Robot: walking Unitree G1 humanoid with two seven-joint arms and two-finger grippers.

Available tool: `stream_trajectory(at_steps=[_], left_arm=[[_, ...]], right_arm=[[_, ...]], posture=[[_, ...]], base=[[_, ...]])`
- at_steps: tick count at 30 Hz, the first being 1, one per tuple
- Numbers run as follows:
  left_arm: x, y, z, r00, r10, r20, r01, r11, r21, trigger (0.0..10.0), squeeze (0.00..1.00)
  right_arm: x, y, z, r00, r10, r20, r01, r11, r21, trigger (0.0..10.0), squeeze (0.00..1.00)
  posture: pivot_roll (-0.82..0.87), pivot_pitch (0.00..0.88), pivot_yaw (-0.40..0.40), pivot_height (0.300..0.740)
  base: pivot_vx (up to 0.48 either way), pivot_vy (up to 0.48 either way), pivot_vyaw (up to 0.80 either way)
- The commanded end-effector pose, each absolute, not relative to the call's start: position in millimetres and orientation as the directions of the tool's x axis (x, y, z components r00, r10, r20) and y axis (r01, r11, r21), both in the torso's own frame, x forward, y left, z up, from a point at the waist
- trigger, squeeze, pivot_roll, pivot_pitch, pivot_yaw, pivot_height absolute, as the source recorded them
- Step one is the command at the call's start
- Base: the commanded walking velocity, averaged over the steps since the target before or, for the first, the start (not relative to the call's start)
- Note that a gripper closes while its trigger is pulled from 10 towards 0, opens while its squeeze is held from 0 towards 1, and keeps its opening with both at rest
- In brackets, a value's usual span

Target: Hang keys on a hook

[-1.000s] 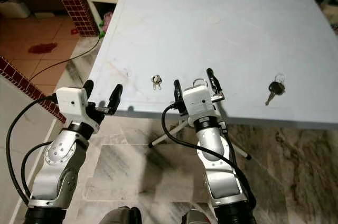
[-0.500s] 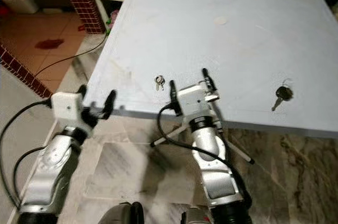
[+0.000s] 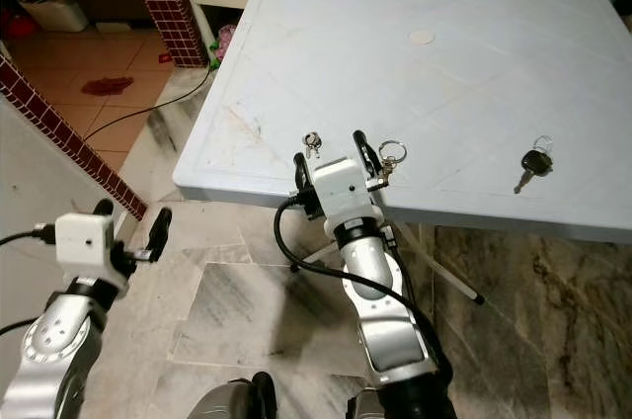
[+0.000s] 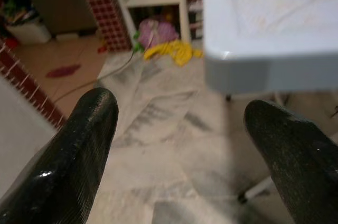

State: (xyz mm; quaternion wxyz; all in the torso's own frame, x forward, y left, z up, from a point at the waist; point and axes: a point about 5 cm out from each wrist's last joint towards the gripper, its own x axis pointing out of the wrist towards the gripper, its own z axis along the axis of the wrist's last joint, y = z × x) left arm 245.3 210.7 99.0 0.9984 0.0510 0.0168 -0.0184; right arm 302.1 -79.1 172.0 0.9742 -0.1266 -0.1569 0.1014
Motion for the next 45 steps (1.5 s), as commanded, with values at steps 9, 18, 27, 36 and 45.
stream_trajectory(at_steps=[9, 18, 27, 36, 45], left_arm=[[225.9, 217.8, 56.8, 0.978, -0.077, -0.192, 0.103, 0.986, 0.131, 10.0, 0.00], [224.9, 187.4, 57.0, 0.946, -0.285, -0.151, 0.269, 0.956, -0.118, 10.0, 0.00], [233.6, 172.9, 80.3, 0.936, -0.347, -0.052, 0.339, 0.933, -0.124, 10.0, 0.00], [234.6, 170.9, 83.7, 0.932, -0.358, -0.058, 0.352, 0.931, -0.098, 10.0, 0.00], [231.4, 172.5, 84.2, 0.930, -0.361, -0.076, 0.355, 0.931, -0.081, 10.0, 0.00]], right_arm=[[325.7, -80.8, 160.9, 0.970, 0.182, 0.162, -0.142, 0.963, -0.229, 10.0, 0.56], [338.7, -76.0, 150.5, 0.972, 0.217, 0.093, -0.187, 0.948, -0.259, 10.0, 0.56], [342.7, -75.8, 141.3, 0.969, 0.241, 0.051, -0.218, 0.937, -0.274, 10.0, 0.56], [354.5, -64.1, 147.2, 0.960, 0.276, 0.047, -0.254, 0.930, -0.265, 10.0, 0.50], [364.0, -55.6, 146.8, 0.951, 0.309, 0.024, -0.292, 0.920, -0.263, 10.0, 0.48]], posture=[[0.02, 0.263, 0.117, 0.740], [0.02, 0.254, 0.099, 0.740], [0.01, 0.259, 0.087, 0.740], [0.02, 0.266, 0.101, 0.740], [0.03, 0.278, 0.110, 0.740]], base=[[0.000, 0.000, 0.00], [0.000, 0.000, 0.00], [0.000, 0.000, 0.00], [0.000, 0.000, 0.00], [0.000, 0.000, 0.00]])
